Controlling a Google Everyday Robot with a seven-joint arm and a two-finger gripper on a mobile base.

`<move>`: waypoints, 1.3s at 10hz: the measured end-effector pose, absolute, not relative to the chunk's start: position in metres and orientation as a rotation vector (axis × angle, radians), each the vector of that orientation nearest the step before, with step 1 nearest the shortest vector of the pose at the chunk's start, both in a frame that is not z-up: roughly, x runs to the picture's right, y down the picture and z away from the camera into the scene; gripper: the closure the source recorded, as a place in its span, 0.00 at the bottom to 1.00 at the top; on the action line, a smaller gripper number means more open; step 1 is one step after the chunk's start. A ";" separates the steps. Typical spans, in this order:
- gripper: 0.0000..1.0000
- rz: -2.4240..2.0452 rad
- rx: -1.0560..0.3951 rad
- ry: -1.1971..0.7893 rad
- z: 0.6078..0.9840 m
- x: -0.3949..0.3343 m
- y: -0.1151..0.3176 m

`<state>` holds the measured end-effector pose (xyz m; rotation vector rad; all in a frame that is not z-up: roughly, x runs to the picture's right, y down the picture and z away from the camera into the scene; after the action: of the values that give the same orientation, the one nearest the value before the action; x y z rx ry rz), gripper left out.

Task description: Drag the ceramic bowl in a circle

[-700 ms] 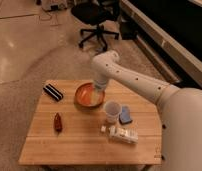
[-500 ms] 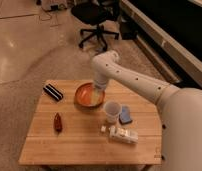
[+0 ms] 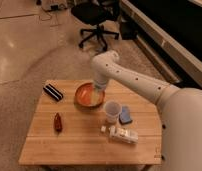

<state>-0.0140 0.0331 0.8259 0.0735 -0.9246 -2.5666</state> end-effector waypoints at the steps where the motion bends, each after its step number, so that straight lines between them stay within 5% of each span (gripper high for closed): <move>1: 0.27 -2.567 0.074 -0.925 0.826 -0.014 0.033; 13: 0.27 -2.590 0.102 -0.952 0.843 -0.022 0.048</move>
<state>-0.0219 0.0485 0.8427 0.1018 -0.9521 -2.5901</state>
